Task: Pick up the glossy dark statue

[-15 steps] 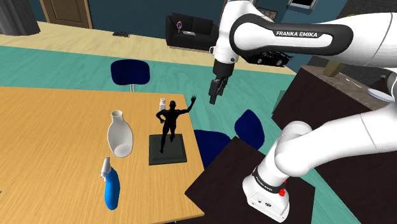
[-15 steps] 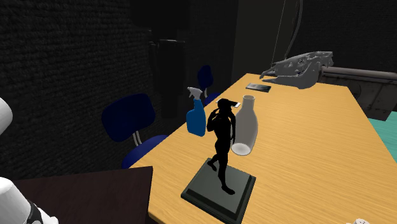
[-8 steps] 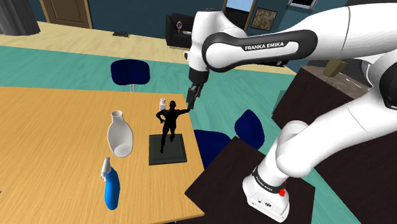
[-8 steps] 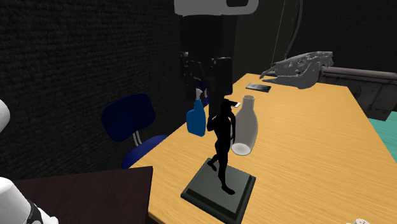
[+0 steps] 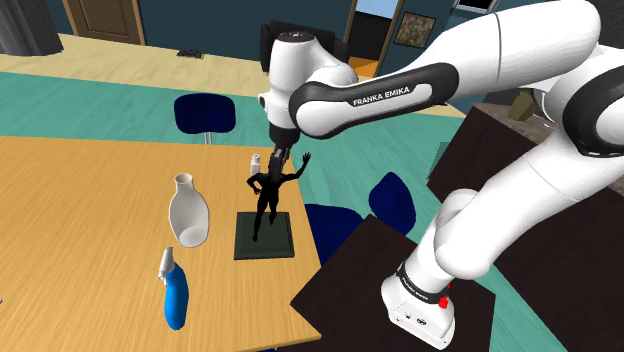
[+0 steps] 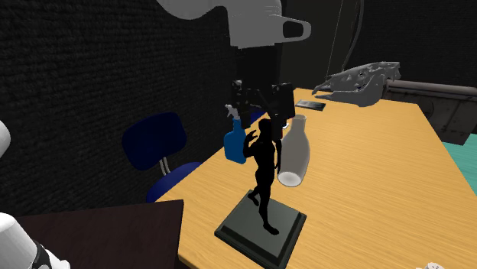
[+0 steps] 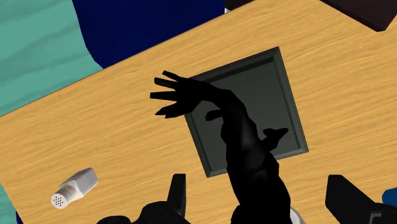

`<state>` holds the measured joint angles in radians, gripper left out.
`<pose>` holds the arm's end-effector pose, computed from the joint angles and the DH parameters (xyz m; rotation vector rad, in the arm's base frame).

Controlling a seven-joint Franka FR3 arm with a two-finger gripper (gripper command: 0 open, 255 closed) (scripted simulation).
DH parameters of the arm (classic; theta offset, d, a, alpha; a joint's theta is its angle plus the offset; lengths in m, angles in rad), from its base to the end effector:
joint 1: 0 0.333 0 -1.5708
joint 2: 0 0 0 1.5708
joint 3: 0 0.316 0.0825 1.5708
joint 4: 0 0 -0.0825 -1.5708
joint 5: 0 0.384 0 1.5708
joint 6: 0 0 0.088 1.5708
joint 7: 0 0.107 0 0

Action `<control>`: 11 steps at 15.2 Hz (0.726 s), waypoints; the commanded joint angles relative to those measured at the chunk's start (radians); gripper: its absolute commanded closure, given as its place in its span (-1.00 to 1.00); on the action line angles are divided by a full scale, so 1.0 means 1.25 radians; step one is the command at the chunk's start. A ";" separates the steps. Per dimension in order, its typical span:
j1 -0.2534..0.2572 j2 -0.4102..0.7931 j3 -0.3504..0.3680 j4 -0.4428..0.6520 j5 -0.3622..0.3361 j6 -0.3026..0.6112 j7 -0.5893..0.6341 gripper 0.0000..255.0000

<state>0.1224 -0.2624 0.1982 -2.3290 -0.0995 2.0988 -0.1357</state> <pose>0.4437 0.1450 0.4434 2.9130 0.7429 0.0575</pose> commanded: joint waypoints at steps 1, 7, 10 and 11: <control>-0.001 0.011 0.002 -0.010 -0.004 0.022 0.004 -1.00; -0.002 0.029 0.003 -0.034 -0.011 0.063 0.012 1.00; -0.002 0.030 0.003 -0.034 -0.011 0.063 0.012 1.00; -0.002 0.029 0.003 -0.034 -0.011 0.063 0.012 1.00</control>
<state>0.1199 -0.2268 0.2029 -2.3710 -0.1133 2.1775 -0.1208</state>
